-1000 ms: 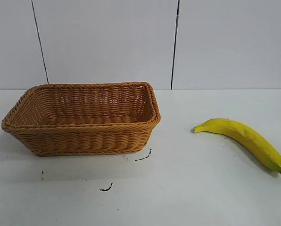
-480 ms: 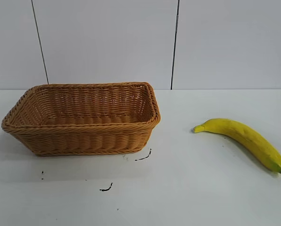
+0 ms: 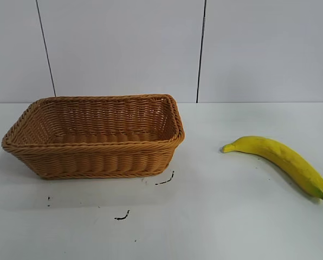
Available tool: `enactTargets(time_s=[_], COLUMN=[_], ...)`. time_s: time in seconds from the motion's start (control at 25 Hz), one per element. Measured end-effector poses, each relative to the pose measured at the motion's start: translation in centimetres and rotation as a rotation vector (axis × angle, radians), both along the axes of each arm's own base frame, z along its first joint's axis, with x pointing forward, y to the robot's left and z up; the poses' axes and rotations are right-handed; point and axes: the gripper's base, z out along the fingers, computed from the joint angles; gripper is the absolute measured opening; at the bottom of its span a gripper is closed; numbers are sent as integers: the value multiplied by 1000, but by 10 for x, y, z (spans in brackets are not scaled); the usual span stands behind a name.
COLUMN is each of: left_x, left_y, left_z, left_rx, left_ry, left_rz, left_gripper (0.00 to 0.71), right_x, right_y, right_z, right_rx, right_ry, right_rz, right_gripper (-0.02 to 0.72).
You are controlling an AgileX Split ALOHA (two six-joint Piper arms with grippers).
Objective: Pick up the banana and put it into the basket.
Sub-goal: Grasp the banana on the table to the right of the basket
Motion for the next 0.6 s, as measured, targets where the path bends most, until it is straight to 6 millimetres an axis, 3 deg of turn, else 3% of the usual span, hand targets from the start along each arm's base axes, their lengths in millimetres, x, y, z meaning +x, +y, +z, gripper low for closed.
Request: enactTargets(time_s=[0.16,0.28,0.6], left_x=[0,0,0], left_y=[0,0,0], left_z=[0,0,0], left_rx=[0,0,0], left_ry=[0,0,0], left_rz=[0,0,0], left_gripper=[695,695,695], right_x=[55,85,131], right_y=[1,2,7], right_z=[-28,-53,-119], right_rx=[-23,-29,-12], right_ry=[114,175,201], right_rz=[54,100,175], right_gripper=[696,696,696])
